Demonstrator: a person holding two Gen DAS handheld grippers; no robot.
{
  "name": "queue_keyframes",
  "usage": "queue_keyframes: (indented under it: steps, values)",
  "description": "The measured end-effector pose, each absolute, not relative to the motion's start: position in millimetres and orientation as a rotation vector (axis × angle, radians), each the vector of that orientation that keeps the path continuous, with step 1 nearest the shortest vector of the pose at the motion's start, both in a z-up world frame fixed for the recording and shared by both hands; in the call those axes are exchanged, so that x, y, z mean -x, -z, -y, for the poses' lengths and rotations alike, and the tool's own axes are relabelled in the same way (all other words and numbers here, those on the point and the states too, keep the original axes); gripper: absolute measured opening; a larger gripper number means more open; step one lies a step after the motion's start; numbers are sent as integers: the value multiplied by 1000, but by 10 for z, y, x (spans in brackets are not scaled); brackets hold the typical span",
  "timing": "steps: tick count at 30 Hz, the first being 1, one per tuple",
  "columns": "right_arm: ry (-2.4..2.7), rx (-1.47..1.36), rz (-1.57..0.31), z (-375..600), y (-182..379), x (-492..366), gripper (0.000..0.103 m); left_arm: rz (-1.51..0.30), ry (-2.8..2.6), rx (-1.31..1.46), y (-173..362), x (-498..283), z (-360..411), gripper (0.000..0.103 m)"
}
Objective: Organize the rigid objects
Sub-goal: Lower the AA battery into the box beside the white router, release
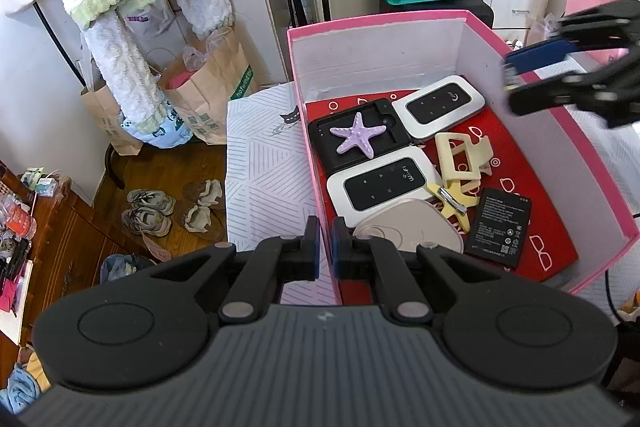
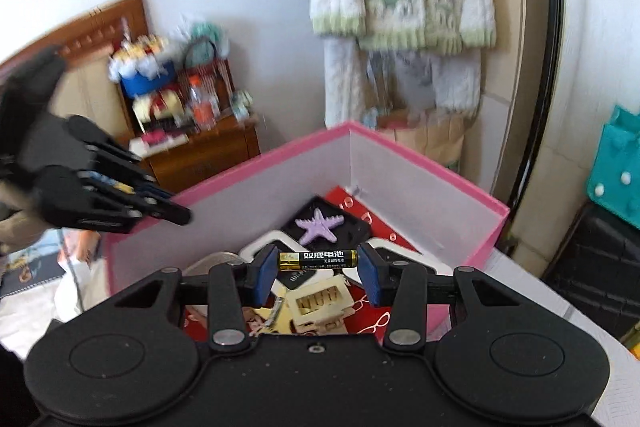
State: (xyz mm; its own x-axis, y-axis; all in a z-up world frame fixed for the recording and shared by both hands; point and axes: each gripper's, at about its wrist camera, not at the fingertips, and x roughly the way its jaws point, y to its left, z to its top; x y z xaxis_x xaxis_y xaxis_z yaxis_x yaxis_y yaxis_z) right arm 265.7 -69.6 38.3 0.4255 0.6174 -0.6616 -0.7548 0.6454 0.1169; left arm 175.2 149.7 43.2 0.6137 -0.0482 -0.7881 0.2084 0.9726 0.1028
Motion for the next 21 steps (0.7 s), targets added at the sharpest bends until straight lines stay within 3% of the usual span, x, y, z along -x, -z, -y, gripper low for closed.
queue_keyframes:
  steps: [21]
  values:
    - [-875,115,-928,294,-104,-3278,49,-907,133,-185,-440,-1751,-1487,5]
